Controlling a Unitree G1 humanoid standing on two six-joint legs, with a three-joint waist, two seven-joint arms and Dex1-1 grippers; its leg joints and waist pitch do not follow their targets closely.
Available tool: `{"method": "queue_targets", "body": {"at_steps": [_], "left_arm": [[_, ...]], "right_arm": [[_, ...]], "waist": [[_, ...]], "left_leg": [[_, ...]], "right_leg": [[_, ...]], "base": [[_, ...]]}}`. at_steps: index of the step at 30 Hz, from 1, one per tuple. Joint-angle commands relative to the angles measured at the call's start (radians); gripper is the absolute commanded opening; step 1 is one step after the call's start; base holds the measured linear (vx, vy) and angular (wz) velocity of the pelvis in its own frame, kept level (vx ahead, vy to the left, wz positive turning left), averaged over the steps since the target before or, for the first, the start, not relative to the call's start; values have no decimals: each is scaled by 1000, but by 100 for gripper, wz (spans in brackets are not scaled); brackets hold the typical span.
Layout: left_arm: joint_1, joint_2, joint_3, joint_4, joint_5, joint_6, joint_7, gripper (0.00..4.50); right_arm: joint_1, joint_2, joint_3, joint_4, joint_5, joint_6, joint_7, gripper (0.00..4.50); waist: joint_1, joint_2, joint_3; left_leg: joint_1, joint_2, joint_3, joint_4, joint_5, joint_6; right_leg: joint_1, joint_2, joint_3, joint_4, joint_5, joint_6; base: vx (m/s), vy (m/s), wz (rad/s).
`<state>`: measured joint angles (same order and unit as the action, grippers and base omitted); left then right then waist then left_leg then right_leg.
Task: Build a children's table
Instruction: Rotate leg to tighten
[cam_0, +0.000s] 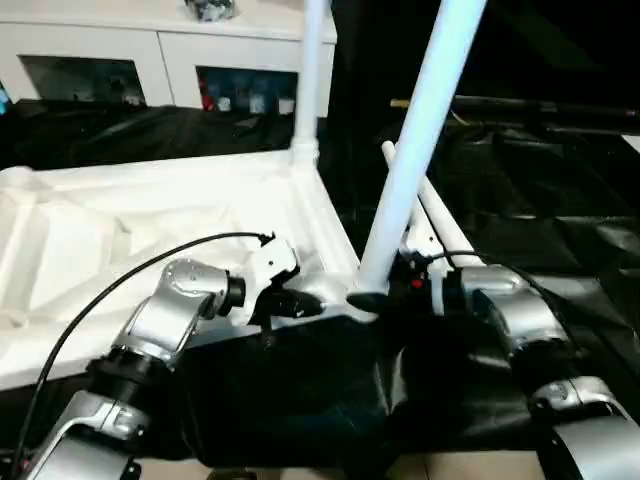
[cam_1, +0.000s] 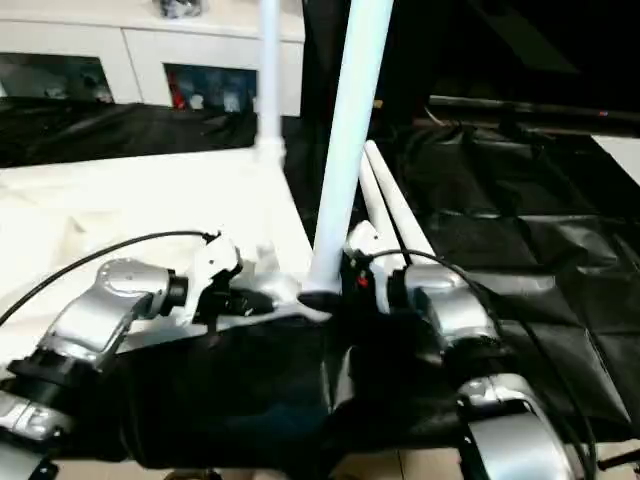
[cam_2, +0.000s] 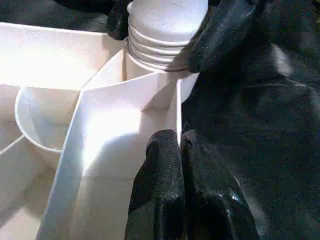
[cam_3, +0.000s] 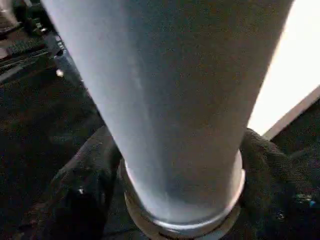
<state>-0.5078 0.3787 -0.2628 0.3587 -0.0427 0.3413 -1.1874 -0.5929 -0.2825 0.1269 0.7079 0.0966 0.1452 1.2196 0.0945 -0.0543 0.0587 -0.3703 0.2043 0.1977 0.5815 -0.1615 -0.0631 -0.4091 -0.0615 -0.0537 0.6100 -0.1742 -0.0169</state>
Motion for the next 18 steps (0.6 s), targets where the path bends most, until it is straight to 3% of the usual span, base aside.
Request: {"method": "queue_targets", "body": {"at_steps": [1, 8, 11, 14, 18], "left_arm": [[-18, -33, -20, -59, -35, -26, -13, 0], [-11, -34, -14, -56, -28, -34, 5, 0], [-31, -67, 1, -21, -7, -38, 91, 0], [-70, -122, 25, 40, 35, -30, 235, 0], [-110, -193, 51, 83, 60, 10, 384, 0]], "right_arm": [[8, 28, 61, -32, 16, 14, 58, 315], [28, 42, 64, -62, 21, 47, 52, 279], [11, 85, 31, -2, -2, 35, -82, 275], [-44, 153, -22, 133, -44, 12, -354, 274], [-100, 234, -86, 246, -32, 35, -598, 273]], "waist": [[0, 5, -62], [1, 3, -65], [-2, 3, -64], [-14, 3, -60], [-27, 4, -57]], "left_leg": [[22, 36, -18, -67, -281, 5], [20, 36, -17, -66, -251, 10], [19, 35, -17, -66, -249, 8], [26, 31, -22, -68, -304, -25], [31, 29, -27, -69, -351, -40]], "right_leg": [[40, -80, 45, -83, -336, -183], [42, -78, 44, -78, -294, -187], [41, -78, 44, -77, -286, -191], [35, -82, 42, -88, -405, -169], [28, -84, 40, -103, -507, -130]], "base": [[0, 0, 0], [0, 0, 0], [0, 0, 0], [0, 0, 0], [0, 0, 0]]}}
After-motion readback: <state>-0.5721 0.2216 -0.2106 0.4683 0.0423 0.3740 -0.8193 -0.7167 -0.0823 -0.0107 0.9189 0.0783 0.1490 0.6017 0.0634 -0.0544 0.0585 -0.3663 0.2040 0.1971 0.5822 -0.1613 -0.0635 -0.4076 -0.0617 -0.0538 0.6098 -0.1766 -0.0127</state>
